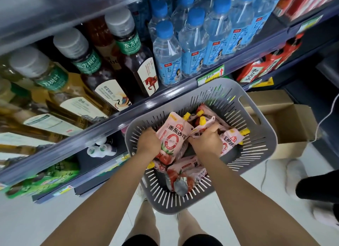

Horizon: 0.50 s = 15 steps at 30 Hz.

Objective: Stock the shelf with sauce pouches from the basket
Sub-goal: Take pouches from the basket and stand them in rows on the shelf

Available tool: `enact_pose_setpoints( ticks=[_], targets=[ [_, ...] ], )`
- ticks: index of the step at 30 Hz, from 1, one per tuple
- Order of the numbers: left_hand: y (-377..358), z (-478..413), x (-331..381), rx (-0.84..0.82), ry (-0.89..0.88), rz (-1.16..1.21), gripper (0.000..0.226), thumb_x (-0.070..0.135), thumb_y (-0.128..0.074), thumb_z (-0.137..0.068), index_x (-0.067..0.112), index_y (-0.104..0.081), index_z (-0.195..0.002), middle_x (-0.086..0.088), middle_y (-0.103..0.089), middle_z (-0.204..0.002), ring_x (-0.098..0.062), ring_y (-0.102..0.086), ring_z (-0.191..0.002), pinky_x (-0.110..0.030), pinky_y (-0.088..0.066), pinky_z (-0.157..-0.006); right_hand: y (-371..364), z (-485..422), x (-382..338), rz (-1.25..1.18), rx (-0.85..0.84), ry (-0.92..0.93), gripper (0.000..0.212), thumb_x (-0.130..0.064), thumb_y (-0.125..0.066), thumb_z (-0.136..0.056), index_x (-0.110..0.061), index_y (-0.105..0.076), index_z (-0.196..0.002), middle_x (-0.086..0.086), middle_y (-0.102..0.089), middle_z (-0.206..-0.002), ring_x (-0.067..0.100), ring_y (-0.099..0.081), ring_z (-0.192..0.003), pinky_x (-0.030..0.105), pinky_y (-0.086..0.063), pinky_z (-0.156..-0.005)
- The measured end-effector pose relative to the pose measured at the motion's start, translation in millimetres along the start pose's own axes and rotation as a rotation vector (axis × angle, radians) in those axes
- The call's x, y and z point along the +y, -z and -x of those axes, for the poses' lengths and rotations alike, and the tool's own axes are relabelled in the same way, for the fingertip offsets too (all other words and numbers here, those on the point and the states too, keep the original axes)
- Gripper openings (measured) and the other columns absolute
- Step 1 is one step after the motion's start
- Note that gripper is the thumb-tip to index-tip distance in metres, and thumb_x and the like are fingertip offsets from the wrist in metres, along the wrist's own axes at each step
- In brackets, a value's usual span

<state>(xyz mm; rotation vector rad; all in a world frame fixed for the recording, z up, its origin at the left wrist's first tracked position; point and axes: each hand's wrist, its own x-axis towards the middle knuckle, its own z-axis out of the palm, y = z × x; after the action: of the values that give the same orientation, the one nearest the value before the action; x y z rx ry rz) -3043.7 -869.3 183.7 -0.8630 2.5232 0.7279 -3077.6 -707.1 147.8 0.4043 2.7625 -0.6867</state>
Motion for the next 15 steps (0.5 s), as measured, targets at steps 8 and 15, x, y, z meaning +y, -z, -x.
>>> enact_pose_setpoints(
  ticks=[8,15],
  targets=[
    [-13,-2,1,-0.052,0.092,-0.003,0.023,0.004,-0.048,-0.093,-0.005,-0.059,-0.111,-0.022,-0.062,-0.118,-0.035,-0.059,-0.110,-0.037,-0.046,-0.090,46,-2,-8,-0.345,0.187,0.042,0.093,-0.042,-0.074,-0.061,-0.006,-0.026,-0.131,0.015,-0.048,-0.124,0.038,-0.052,-0.112,0.047,-0.048,-0.089],
    [-21,11,13,0.068,-0.097,-0.056,0.036,0.003,-0.051,-0.090,0.000,-0.044,-0.125,-0.019,-0.047,-0.128,-0.033,-0.054,-0.113,-0.042,-0.046,-0.094,94,-10,-8,-0.154,0.016,0.091,0.101,-0.051,-0.073,-0.067,-0.005,-0.018,-0.138,0.013,-0.036,-0.131,0.036,-0.046,-0.119,0.043,-0.042,-0.092]
  ],
)
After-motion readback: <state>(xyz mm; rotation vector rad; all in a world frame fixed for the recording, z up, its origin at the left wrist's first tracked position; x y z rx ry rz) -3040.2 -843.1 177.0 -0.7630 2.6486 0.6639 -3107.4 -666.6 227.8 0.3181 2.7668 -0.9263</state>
